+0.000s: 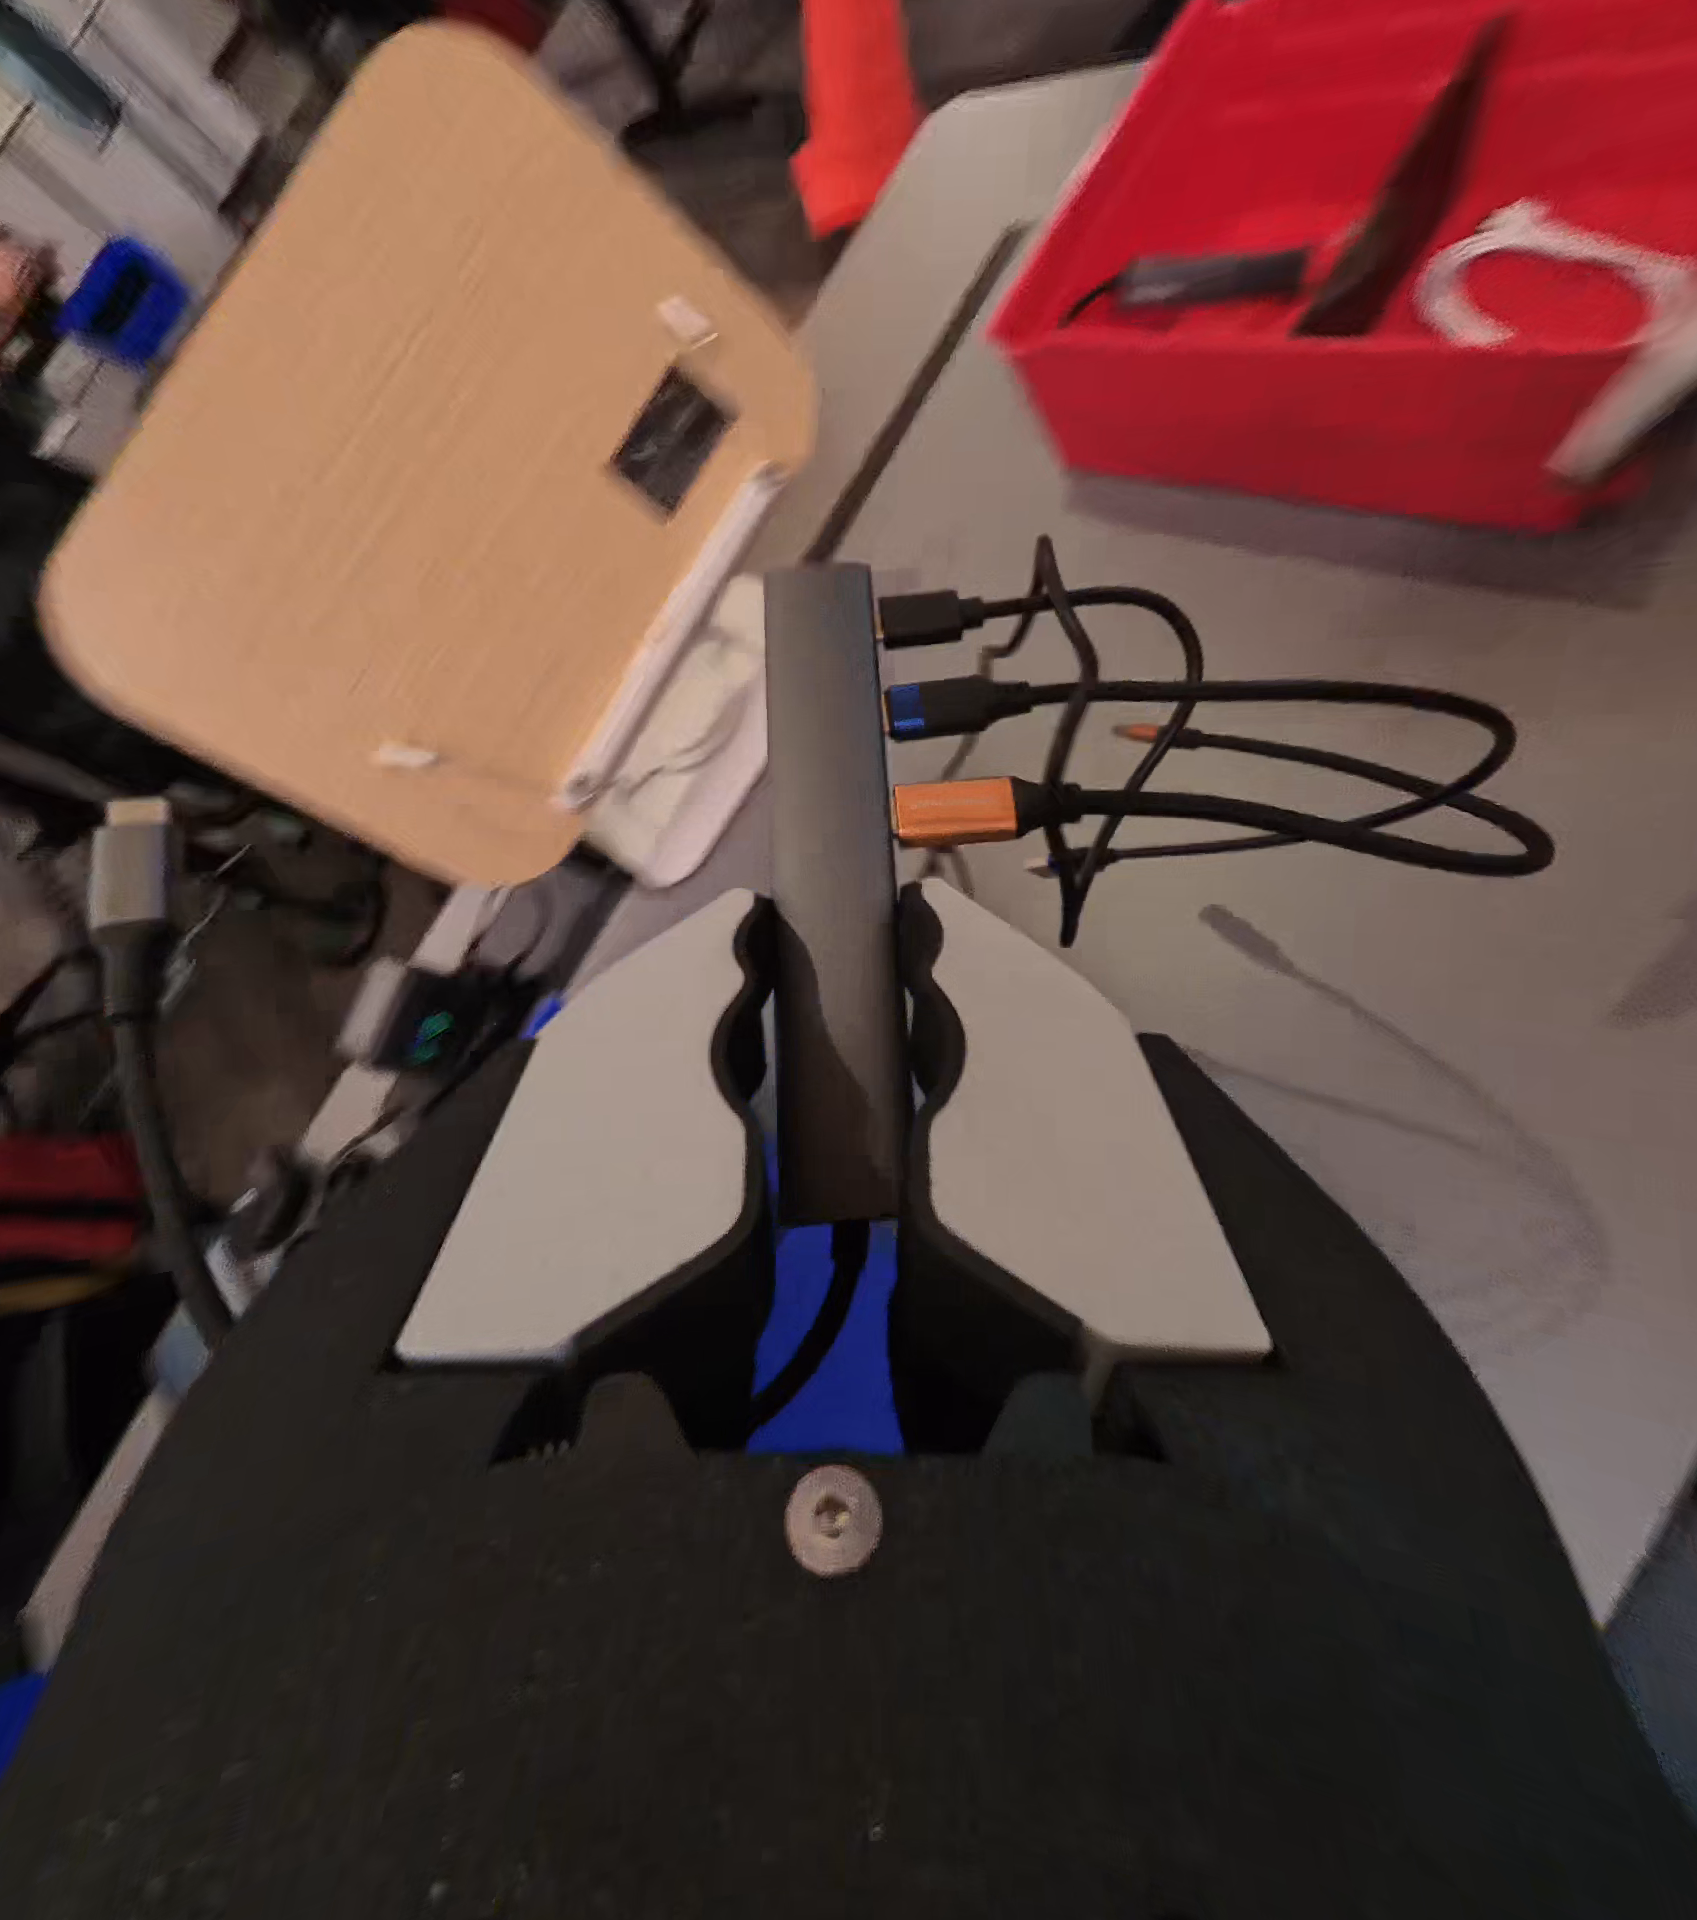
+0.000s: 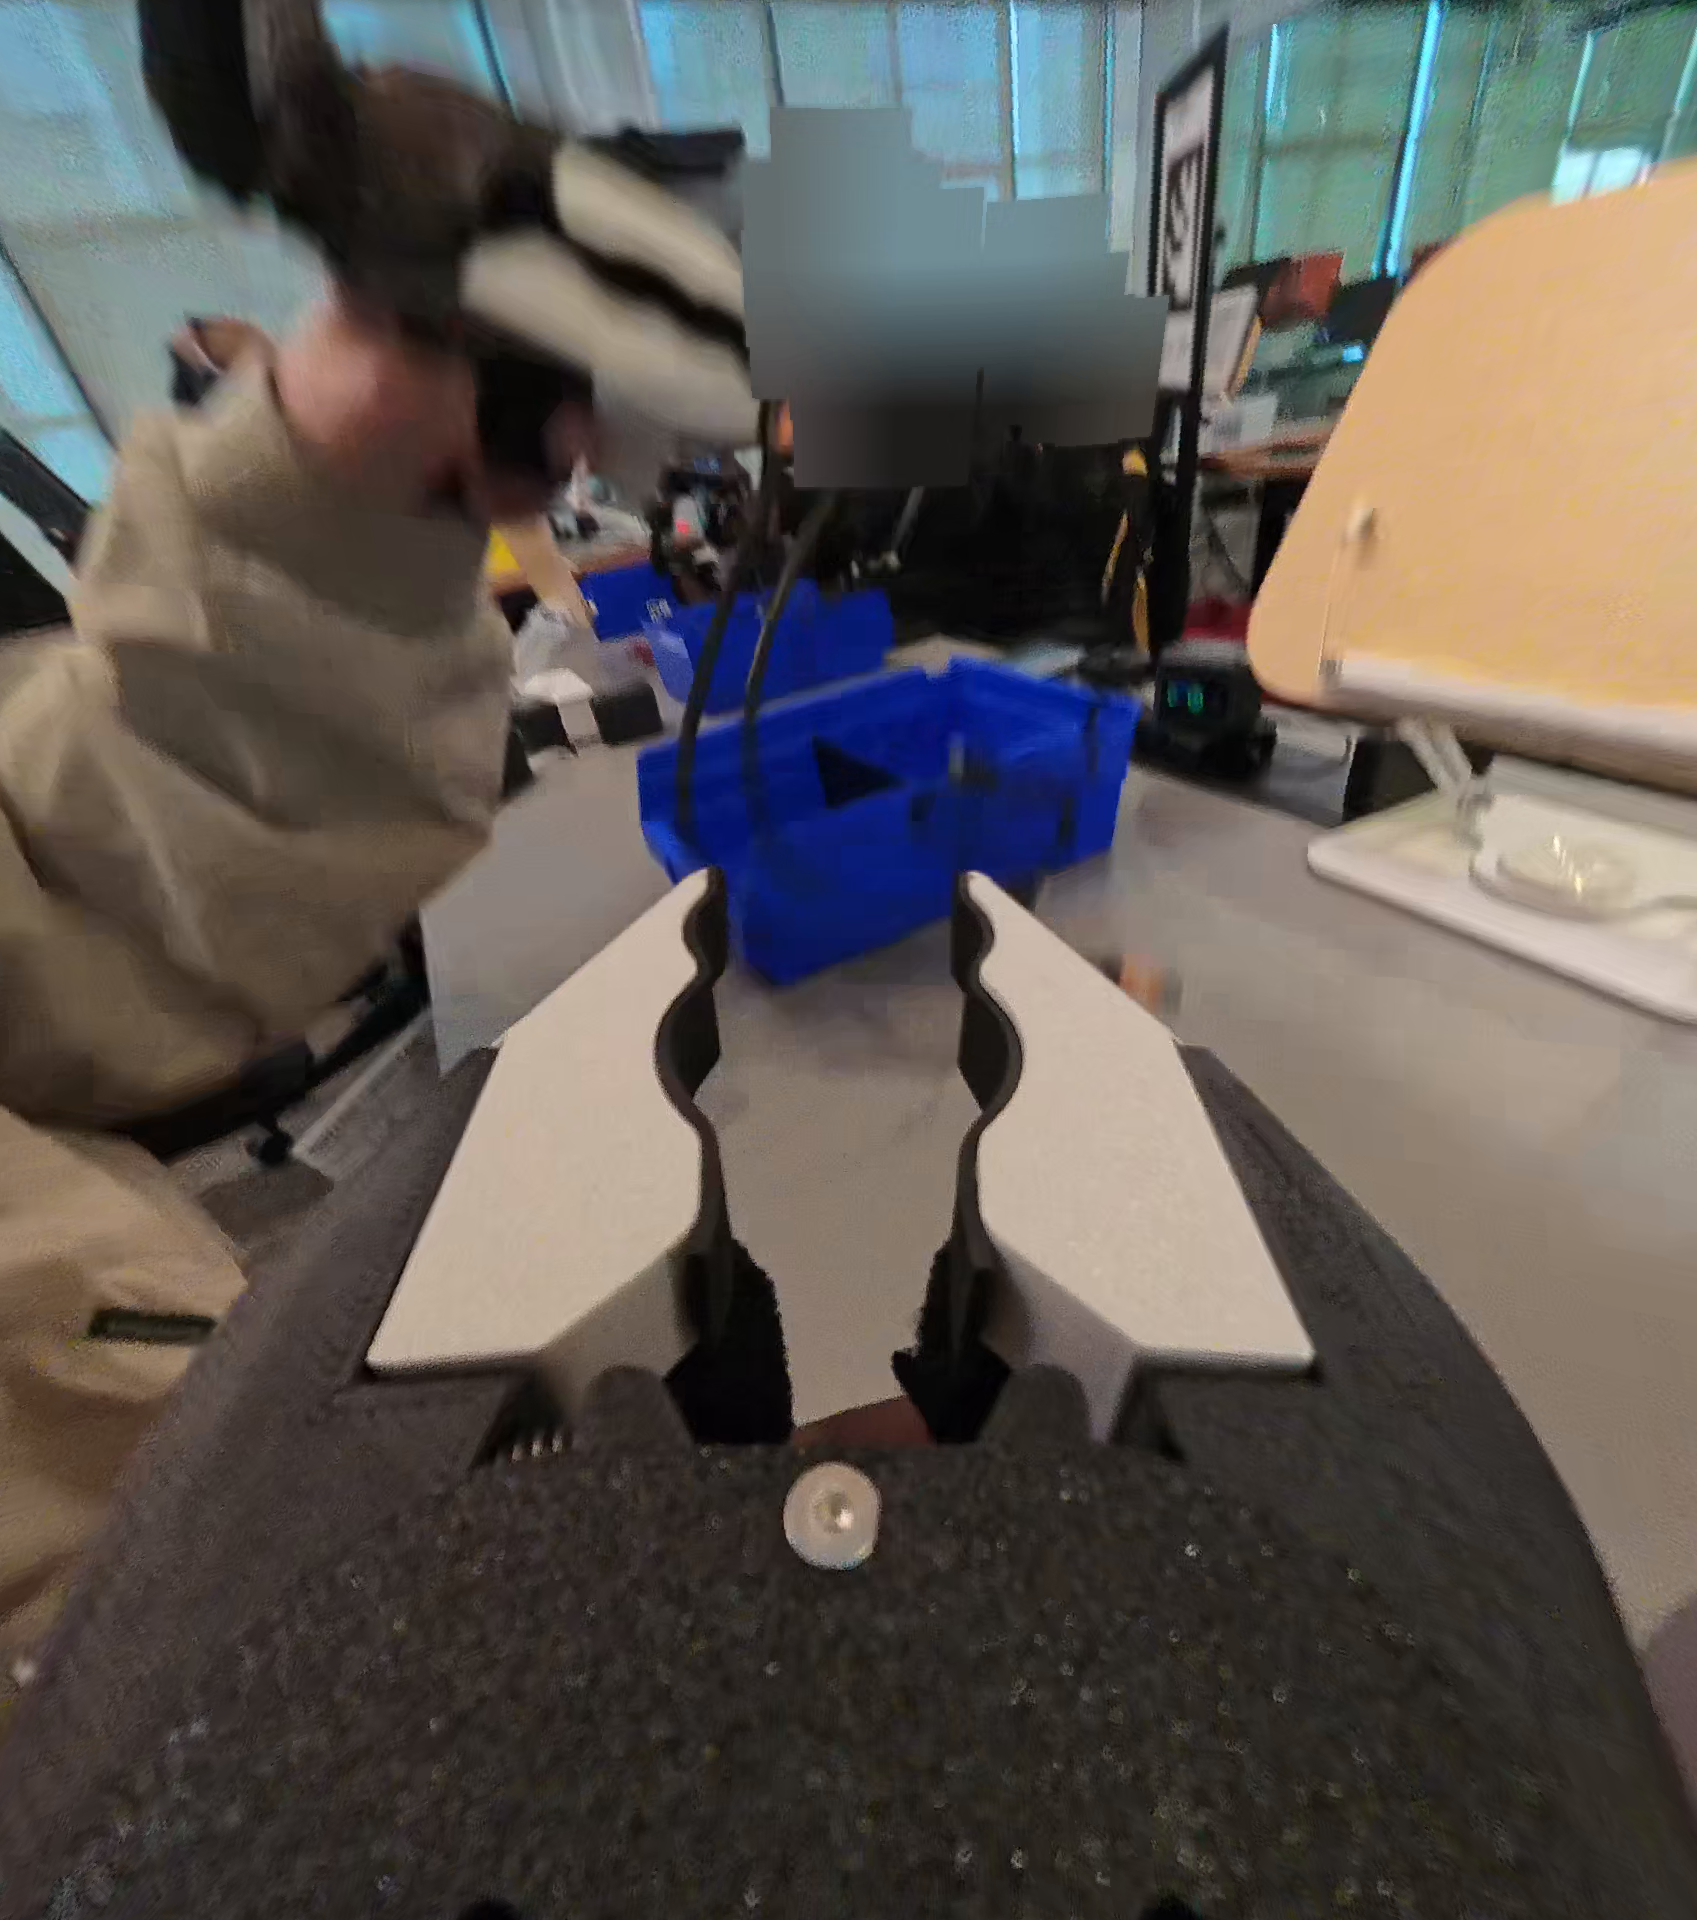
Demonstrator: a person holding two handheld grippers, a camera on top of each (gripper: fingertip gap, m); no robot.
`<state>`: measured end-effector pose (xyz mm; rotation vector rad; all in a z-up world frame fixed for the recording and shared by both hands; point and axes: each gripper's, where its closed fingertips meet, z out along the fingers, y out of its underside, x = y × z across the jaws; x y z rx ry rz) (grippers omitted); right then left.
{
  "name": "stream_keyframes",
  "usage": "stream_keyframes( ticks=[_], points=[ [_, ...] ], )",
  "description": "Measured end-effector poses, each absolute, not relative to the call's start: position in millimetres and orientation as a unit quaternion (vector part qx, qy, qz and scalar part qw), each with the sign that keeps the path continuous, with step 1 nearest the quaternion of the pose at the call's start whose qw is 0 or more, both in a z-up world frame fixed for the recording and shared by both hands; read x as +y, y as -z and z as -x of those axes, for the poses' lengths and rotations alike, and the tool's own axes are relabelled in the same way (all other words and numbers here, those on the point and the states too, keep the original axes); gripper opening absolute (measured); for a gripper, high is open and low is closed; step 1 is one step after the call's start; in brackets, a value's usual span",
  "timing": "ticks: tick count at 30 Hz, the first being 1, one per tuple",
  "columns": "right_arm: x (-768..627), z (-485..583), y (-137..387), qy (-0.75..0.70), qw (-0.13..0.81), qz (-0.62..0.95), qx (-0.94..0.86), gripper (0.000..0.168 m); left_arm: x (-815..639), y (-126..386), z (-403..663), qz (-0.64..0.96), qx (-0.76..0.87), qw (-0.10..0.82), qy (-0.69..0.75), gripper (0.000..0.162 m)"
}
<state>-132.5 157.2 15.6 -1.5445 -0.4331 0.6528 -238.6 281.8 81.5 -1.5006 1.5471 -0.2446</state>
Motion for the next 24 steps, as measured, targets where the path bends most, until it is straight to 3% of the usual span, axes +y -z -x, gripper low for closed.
stream_keyframes(
  ticks=[4, 10, 12, 15, 20, 22, 24],
  points=[
    [165.4, 131.6, -61.8, -0.331, 0.647, 0.639, -0.251, 0.048, 212.3, -40.3, 207.7, 0.555, 0.682, 0.446, 0.166, 0.023],
    [176.9, 142.9, -22.4, -0.459, 0.548, 0.666, -0.212, 0.047, 178.7, -19.5, 193.1, 0.48, 0.712, 0.487, 0.157, 0.023],
    [177.5, 146.2, -12.2, -0.518, 0.517, 0.658, -0.178, 0.04, 175.3, -14.5, 193.1, 0.462, 0.719, 0.5, 0.138, 0.023],
    [172.1, 153.2, -9.7, -0.6, 0.48, 0.62, -0.156, 0.013, 177.3, -5.4, 193.4, 0.443, 0.727, 0.513, 0.106, 0.023],
    [179.0, 152.7, -3.4, -0.653, 0.457, 0.595, -0.107, 0.007, 186.7, 4.8, 193.1, 0.456, 0.701, 0.535, 0.12, 0.023],
    [193.3, 140.8, 5.4, -0.629, 0.467, 0.619, -0.066, 0.007, 183.4, -12.1, 198.0, 0.455, 0.653, 0.583, 0.164, 0.04],
    [200.4, 123.6, 3.9, -0.619, 0.486, 0.615, -0.036, 0.007, 161.8, -27.7, 211.8, 0.439, 0.616, 0.604, 0.249, 0.037]
  ],
)
